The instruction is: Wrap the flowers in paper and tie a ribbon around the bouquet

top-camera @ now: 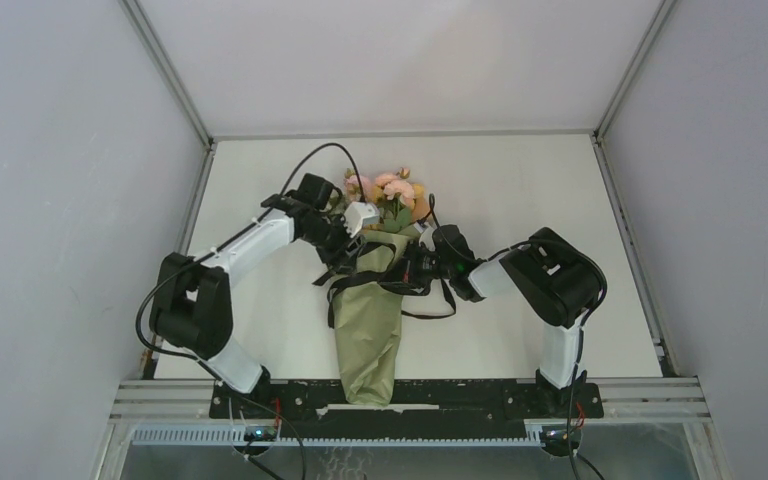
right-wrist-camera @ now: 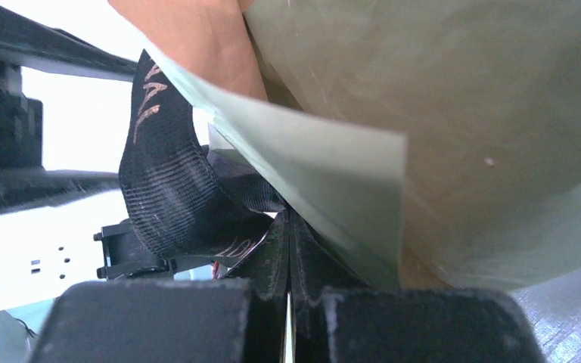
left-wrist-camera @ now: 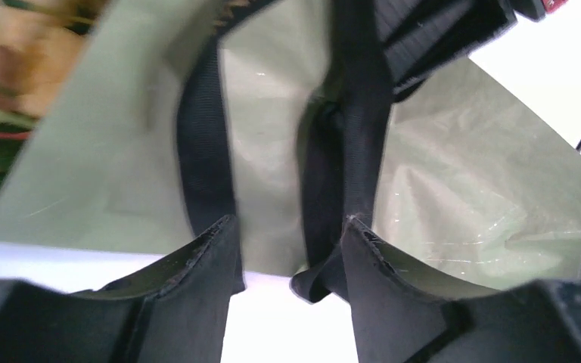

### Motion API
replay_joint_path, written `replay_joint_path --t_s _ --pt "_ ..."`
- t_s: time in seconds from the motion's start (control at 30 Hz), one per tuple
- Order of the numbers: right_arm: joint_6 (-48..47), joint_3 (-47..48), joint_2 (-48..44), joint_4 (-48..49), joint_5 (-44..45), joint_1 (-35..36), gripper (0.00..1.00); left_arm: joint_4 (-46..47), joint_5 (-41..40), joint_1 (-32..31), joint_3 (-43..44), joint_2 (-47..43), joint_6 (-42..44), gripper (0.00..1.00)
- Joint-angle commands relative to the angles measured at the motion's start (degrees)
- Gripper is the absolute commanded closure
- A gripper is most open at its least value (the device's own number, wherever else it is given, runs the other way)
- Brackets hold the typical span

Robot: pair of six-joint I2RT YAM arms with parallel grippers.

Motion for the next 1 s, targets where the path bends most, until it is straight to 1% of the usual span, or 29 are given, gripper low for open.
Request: replay_joint_path --t_s 0.0,0.07,0.2,0.27,0.33,0.47,0.6,0.73,0.83,0.97 --pt "-1.21 1.74 -1.11 1.89 -0.56 -0.21 1.00 0.54 -0.11 -2.82 -4.30 -1.75 7.08 0.38" --pt "-1.21 1.74 -1.02 1.90 -0.67 -0.22 1.00 2.18 -0.62 -3.12 -5.68 -1.93 7.06 0.36" --pt "-1.25 2.06 -0.97 2.00 -1.12 -0.20 1.00 7.06 -4.43 -3.44 -7.09 -0.52 3.94 0.38" --pt "-1.21 2.31 -0.92 2.04 -1.52 -0.22 1.00 8.03 -5.08 -3.61 -7.18 0.39 3.41 0.39" --pt "-1.21 2.34 -1.12 2.17 -1.63 -0.22 1.00 7.47 -4.30 -3.78 -7.00 0.52 3.42 0.39" --pt "-1.45 2.36 -1.27 1.91 -1.72 -0.39 1.00 3.59 1.09 -4.02 -7.23 -2.93 5.92 0.40" --pt "-1.51 2.29 -1.20 1.87 -1.90 -0.70 1.00 -0.46 1.86 -4.88 -7.32 -7.86 7.74 0.40" --pt "-1.47 2.34 -1.11 2.03 -1.90 -0.74 1.00 -3.77 3.24 -5.52 -7.23 -8.38 8.56 0.40" --pt "-1.10 2.36 -1.02 2.43 -1.90 -0.74 1.00 -6.79 4.49 -6.26 -6.29 -5.47 9.14 0.47" --pt "-1.18 2.41 -1.15 2.35 -2.06 -0.73 1.00 -7.10 4.42 -6.52 -4.72 -2.64 7.87 0.59"
